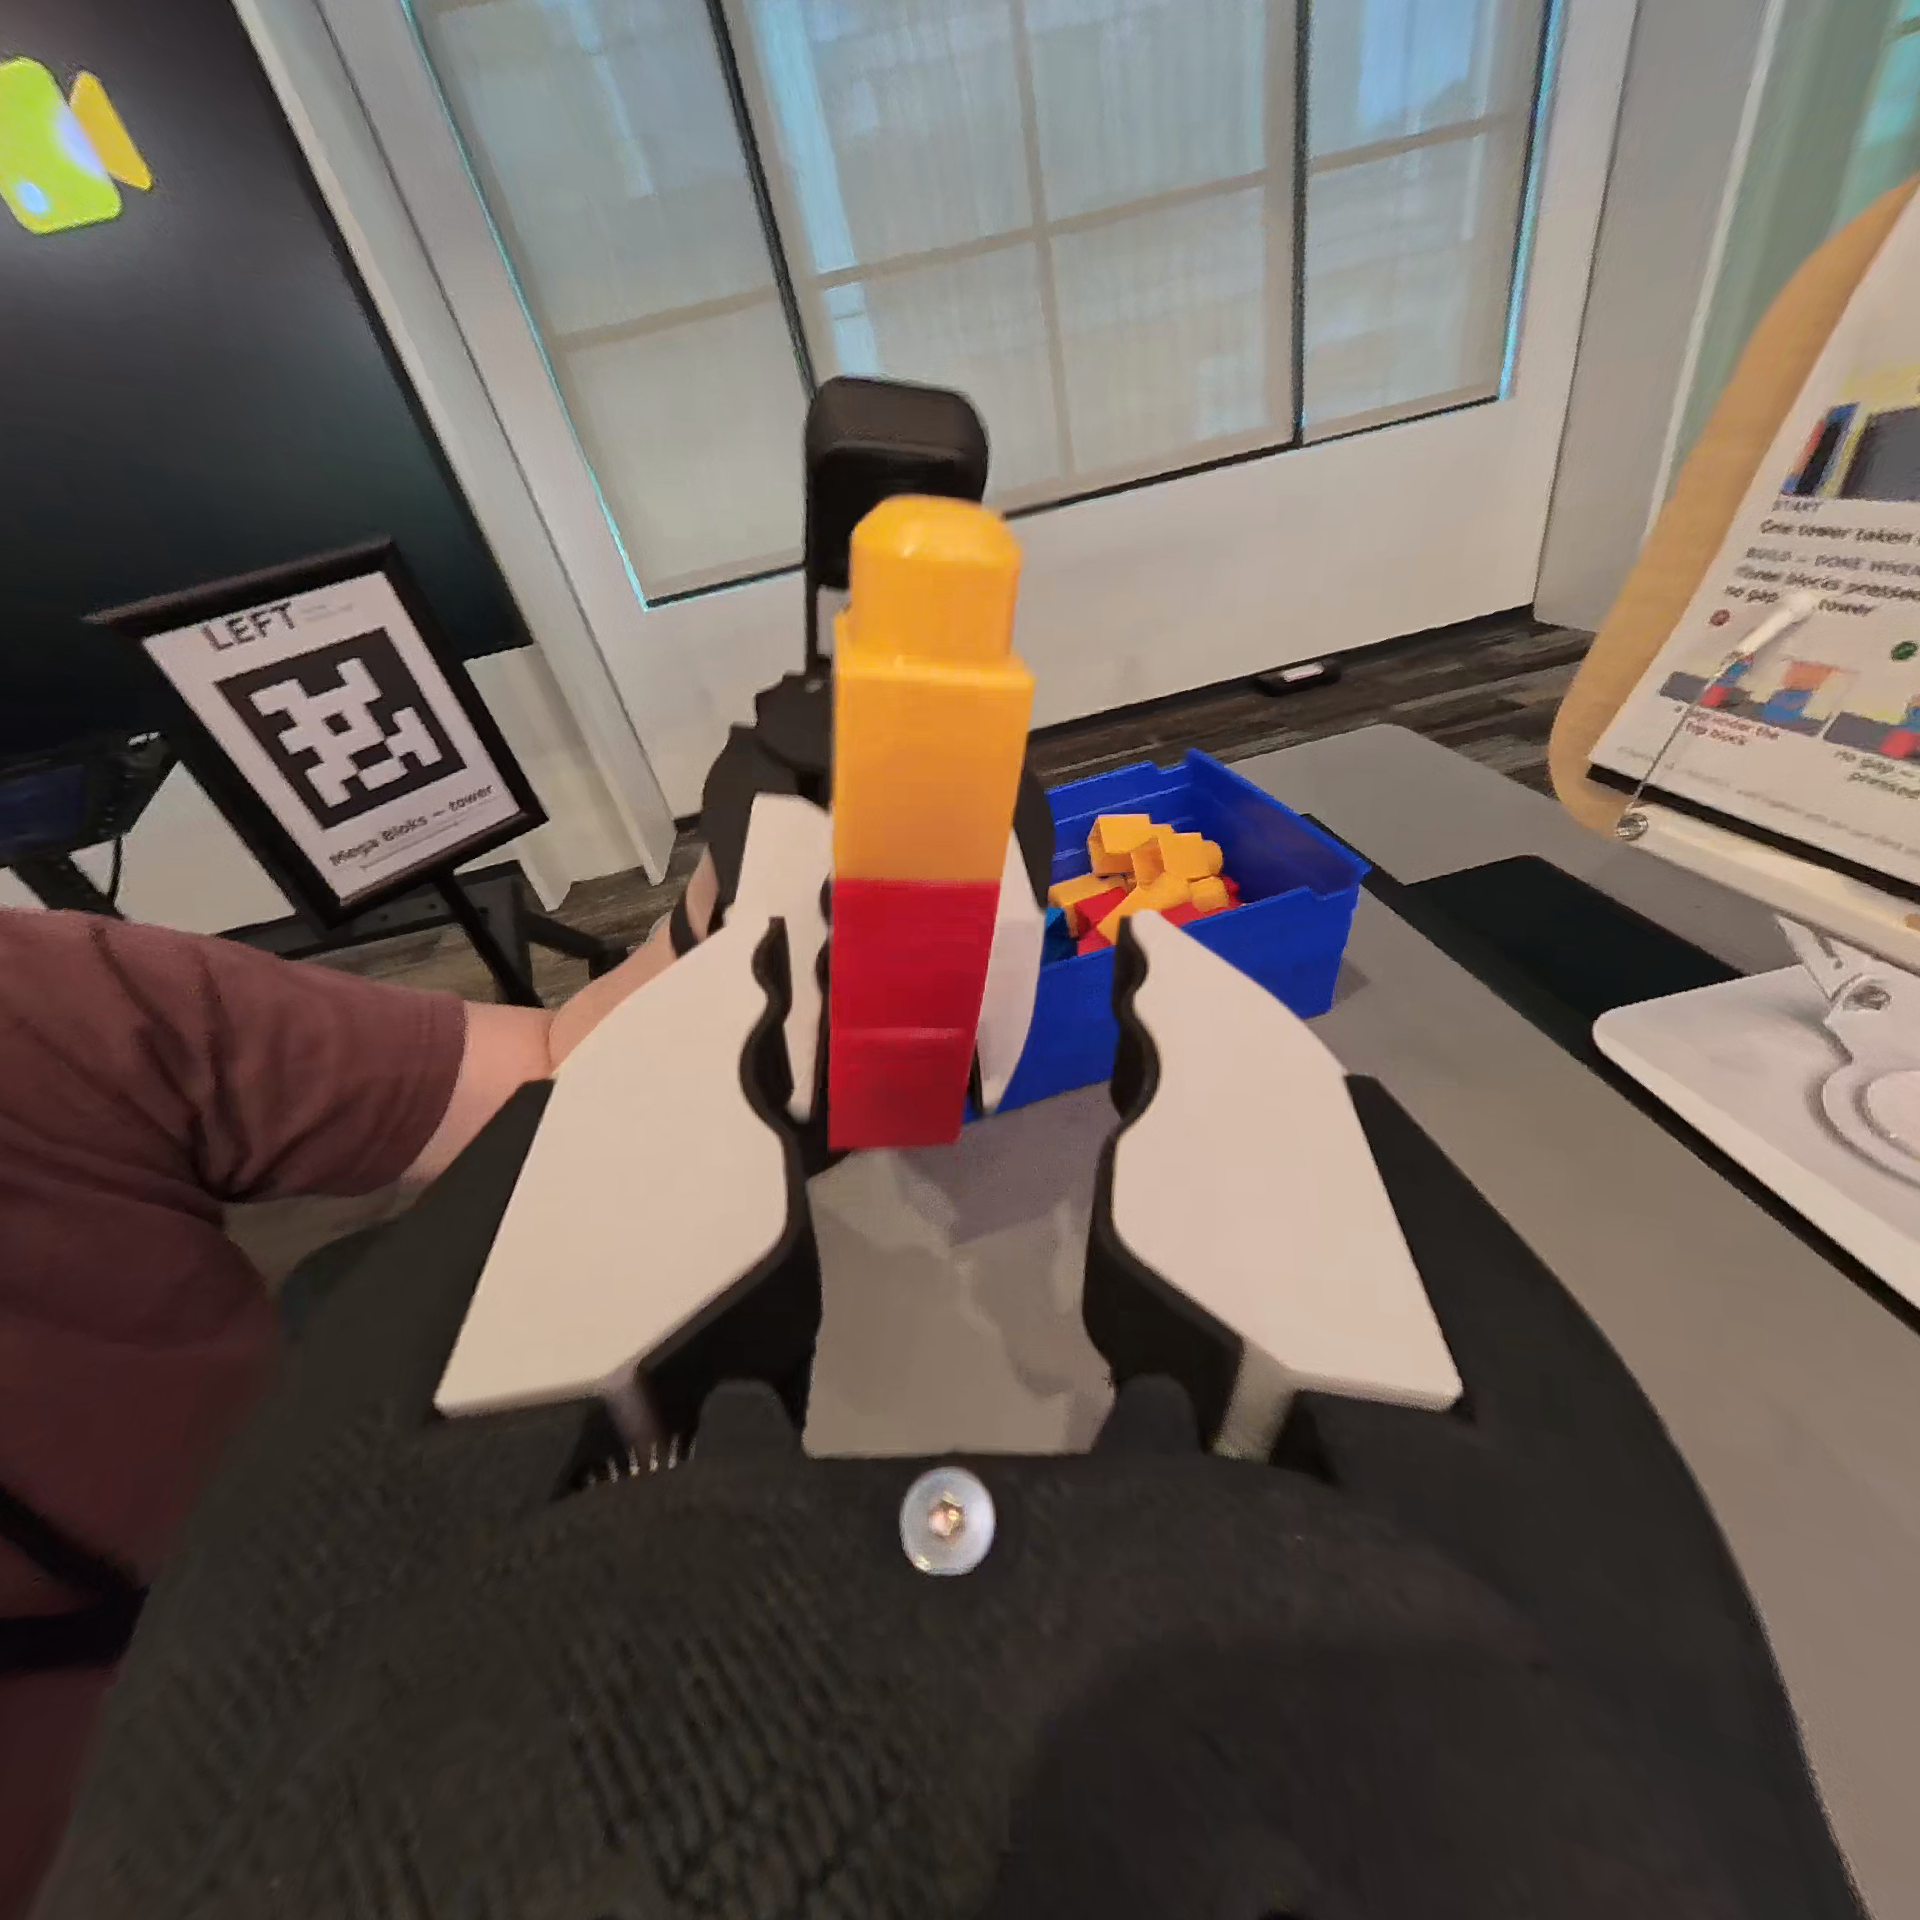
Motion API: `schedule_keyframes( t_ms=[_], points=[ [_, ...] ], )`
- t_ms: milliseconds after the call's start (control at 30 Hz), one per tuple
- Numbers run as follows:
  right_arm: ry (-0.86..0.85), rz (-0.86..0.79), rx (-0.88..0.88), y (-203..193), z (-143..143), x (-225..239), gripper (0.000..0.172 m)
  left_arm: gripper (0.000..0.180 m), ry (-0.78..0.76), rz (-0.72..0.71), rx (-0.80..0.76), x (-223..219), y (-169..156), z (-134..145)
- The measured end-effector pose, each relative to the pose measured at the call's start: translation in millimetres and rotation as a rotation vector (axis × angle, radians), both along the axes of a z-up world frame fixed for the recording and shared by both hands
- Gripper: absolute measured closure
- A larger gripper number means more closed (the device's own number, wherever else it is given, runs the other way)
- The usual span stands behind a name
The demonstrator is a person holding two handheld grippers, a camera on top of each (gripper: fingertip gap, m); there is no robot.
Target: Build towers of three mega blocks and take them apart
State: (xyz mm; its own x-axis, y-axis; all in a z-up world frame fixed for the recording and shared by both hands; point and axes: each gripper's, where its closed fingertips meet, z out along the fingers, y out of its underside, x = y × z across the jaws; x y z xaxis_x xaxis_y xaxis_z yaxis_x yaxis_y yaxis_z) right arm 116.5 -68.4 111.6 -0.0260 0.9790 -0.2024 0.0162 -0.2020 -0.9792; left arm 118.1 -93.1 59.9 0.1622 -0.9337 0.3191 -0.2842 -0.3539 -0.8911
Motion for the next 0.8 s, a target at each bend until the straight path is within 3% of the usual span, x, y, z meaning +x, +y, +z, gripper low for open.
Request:
schedule_keyframes(
  t_ms=[200,233,267,300,433,500,600,667,700,800],
  points=[
    [-0.179,0.061,0.011,-12,-34,-18,0.111,0.145,0.088,-0.009,0.046,-1,-4,-10],
    [-0.205,0.097,0.015,-17,-40,-19,0.116,0.145,0.100,-0.019,0.040,1,-5,-13],
    [-0.236,0.119,0.013,-20,-44,-19,0.136,0.145,0.132,-0.011,0.045,0,-3,-18],
    [-0.260,0.103,0.013,-18,-47,-19,0.137,0.145,0.148,0.006,0.053,-1,0,-21],
    [-0.176,-0.029,0.108,1,-15,7,0.137,0.126,0.056,0.060,0.060,-5,5,-2],
    [-0.132,-0.199,0.195,24,13,49,0.137,0.124,0.014,0.088,0.082,-12,7,9],
    [-0.211,-0.736,0.292,100,21,154,0.137,0.124,-0.007,0.128,0.101,-22,11,18],
    [-0.312,-1.031,0.213,147,-8,224,0.137,0.124,-0.022,0.141,0.111,-26,13,21],
    [-0.350,-1.101,0.138,165,-31,245,0.137,0.125,-0.022,0.147,0.113,-27,14,22],
    [-0.439,-1.154,-0.105,201,-108,269,0.137,0.125,-0.004,0.170,0.118,-30,18,20]
  ],
)
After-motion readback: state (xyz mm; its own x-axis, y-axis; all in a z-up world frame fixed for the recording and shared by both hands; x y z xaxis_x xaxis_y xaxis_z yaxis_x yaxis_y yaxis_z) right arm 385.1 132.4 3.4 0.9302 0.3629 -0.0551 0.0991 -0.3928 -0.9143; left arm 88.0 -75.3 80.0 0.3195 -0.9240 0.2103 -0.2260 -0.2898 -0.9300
